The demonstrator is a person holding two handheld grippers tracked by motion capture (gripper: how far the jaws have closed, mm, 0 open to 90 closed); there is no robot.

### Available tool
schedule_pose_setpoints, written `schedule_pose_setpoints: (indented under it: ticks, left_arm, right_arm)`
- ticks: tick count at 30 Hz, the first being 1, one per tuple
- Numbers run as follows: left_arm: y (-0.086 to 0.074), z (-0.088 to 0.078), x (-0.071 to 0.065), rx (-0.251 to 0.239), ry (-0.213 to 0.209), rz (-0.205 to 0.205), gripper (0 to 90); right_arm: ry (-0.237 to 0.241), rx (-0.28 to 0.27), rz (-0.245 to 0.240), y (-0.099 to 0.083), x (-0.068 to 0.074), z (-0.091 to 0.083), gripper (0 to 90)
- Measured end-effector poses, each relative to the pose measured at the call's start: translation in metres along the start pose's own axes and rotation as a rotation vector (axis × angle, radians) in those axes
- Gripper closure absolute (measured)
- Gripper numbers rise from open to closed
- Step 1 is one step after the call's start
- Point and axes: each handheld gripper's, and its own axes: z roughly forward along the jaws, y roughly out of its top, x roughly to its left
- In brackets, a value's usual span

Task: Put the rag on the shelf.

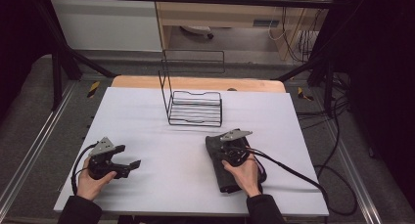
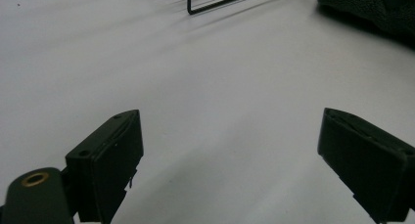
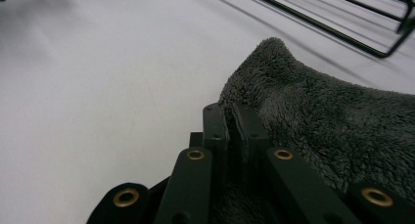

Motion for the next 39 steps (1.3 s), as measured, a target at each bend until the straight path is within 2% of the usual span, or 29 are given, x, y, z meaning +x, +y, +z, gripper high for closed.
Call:
schedule_pose_setpoints:
  ticks: [2,7,13,15,16,19,23,26,29,30,34,35,37,39]
  left_arm:
    - [0.000,0.000,0.000,0.000,0.000,0.001,9.7]
    - [0.000,0.000,0.000,0.002,-0.001,0.006,9.8]
    - [0.000,0.001,-0.002,0.006,-0.001,0.008,9.8]
    - [0.001,0.002,-0.003,0.010,-0.002,0.004,9.8]
    - [0.001,0.003,-0.004,0.011,-0.002,0.005,9.7]
    - [0.004,0.004,-0.008,0.013,-0.005,-0.002,9.0]
    - [0.008,0.006,-0.018,0.014,-0.033,0.000,8.1]
    - [0.011,0.010,-0.025,0.024,-0.042,0.000,7.4]
    - [0.019,0.021,-0.040,0.049,-0.048,0.024,7.1]
    - [0.021,0.024,-0.044,0.054,-0.051,0.028,7.1]
    - [0.030,0.035,-0.061,0.071,-0.069,0.039,7.2]
    - [0.030,0.035,-0.061,0.071,-0.069,0.039,7.3]
    - [0.034,0.043,-0.074,0.086,-0.078,0.050,7.6]
    - [0.036,0.046,-0.077,0.088,-0.081,0.052,7.8]
  right_arm:
    - [0.012,0.000,0.015,0.005,0.002,0.007,85.6]
    - [0.006,0.036,0.005,0.016,0.012,0.025,85.6]
    - [0.002,0.052,-0.004,0.016,0.018,0.040,85.1]
    - [0.006,0.047,-0.013,0.015,0.018,0.043,82.2]
    - [0.013,0.040,-0.028,0.014,0.017,0.043,77.8]
    - [0.026,0.000,-0.039,0.016,0.018,0.037,61.7]
    - [0.005,-0.073,-0.049,0.019,0.013,0.011,42.5]
    - [-0.030,-0.090,-0.053,0.011,0.002,-0.013,36.4]
    - [-0.071,-0.077,-0.038,-0.008,-0.012,-0.032,36.5]
    - [-0.084,-0.072,-0.025,-0.015,-0.016,-0.037,39.0]
    - [-0.101,-0.036,0.018,-0.043,-0.029,-0.052,54.0]
    - [-0.103,-0.025,0.027,-0.048,-0.031,-0.056,58.3]
    - [-0.099,-0.017,0.044,-0.055,-0.034,-0.061,68.0]
    - [-0.084,0.000,0.059,-0.059,-0.035,-0.062,72.6]
